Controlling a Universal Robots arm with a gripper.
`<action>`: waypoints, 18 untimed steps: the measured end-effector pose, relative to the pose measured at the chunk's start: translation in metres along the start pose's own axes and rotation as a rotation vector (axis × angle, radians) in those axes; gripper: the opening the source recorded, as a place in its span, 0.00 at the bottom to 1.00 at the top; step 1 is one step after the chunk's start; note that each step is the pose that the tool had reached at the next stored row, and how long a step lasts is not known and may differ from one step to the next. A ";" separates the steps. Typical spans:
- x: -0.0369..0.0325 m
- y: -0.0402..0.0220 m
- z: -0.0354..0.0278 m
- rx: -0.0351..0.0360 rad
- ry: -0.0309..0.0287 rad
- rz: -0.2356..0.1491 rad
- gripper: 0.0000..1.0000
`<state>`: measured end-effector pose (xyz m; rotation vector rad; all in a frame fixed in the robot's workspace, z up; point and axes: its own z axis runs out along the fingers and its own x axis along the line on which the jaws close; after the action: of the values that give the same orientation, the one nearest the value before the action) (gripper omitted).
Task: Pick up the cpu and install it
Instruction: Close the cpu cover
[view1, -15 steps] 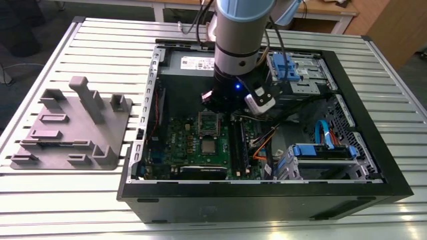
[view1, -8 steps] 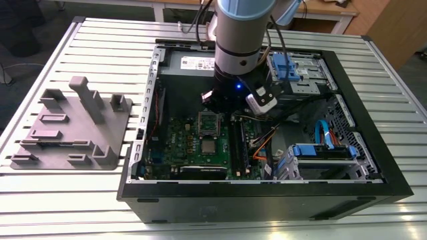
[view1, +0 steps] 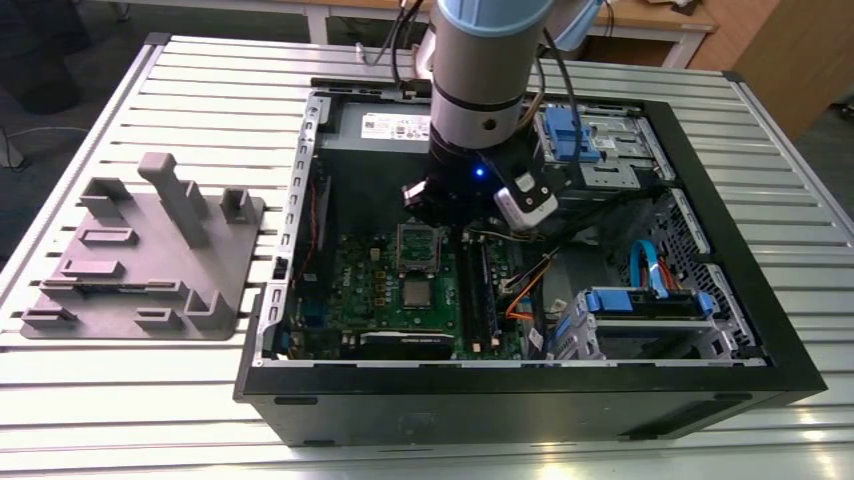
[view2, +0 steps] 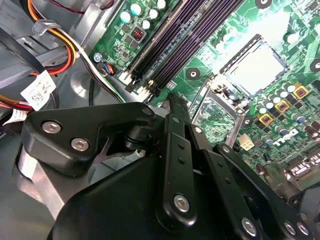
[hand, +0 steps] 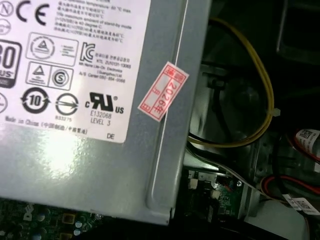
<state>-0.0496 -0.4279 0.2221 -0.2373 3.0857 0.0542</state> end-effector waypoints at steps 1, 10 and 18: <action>0.0001 -0.0006 -0.0003 -0.0006 -0.0001 0.000 0.11; 0.0010 -0.0066 -0.0009 -0.0018 0.0002 -0.010 0.11; 0.0015 -0.0098 -0.0010 -0.0025 0.0004 -0.018 0.11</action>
<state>-0.0496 -0.4378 0.2228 -0.2659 3.0835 0.0573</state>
